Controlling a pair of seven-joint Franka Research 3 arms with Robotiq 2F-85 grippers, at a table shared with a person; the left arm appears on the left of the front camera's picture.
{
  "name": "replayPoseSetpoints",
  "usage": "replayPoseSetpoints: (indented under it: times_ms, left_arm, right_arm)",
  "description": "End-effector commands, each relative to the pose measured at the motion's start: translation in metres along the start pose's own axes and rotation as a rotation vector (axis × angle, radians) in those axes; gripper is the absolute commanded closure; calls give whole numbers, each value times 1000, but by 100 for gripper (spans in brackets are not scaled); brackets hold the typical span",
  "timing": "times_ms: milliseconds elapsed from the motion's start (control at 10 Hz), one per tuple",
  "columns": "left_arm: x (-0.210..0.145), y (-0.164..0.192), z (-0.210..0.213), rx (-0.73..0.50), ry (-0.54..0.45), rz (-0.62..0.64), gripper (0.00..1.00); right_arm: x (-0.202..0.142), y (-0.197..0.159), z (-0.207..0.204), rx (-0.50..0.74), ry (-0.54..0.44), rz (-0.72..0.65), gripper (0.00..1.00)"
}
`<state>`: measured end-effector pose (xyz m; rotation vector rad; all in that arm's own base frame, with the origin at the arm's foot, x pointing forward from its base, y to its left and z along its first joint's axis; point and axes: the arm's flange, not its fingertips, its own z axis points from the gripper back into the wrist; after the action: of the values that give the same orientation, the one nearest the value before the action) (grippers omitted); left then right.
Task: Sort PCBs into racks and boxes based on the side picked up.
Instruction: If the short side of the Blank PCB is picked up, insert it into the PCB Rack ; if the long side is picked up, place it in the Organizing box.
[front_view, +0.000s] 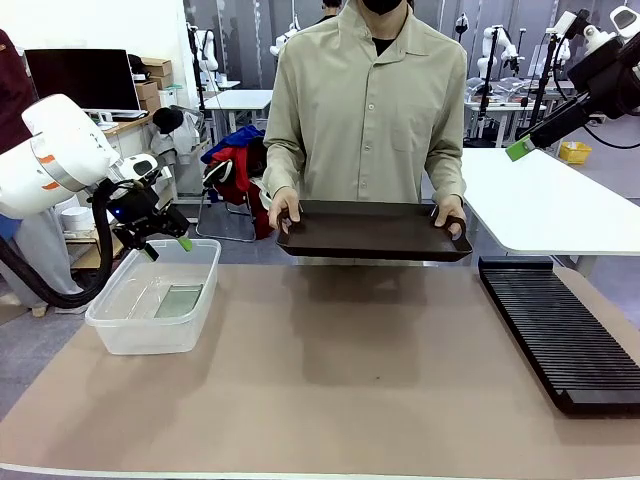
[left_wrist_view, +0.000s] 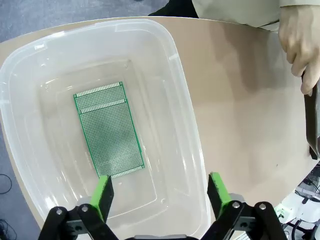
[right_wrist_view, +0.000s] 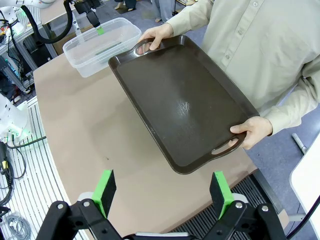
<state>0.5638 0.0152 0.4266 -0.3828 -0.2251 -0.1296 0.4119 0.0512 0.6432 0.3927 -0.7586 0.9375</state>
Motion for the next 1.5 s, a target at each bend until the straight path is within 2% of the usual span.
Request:
replayPoseSetpoints:
  times_ms: [0, 500, 600, 800, 1100, 1400]
  left_arm:
    - [1, 1, -1, 5, -7, 0, 0]
    - [0, 0, 0, 0, 0, 0, 0]
    - [0, 1, 20, 26, 47, -69, 0]
    - [-8, -12, 56, 17, 27, -233, 0]
    - [-30, -31, 105, -107, 3, -425, 0]
    - [-54, -57, 145, -175, -47, -640, 0]
  right_arm:
    - [-1, 0, -2, 4, -8, 0, 0]
    - [-1, 0, -2, 4, -8, 0, 0]
    - [-1, 0, -2, 4, -8, 0, 0]
    - [-1, 0, -2, 4, -8, 0, 0]
    - [-1, 0, -2, 4, -8, 0, 0]
    - [-1, 0, -2, 4, -8, 0, 0]
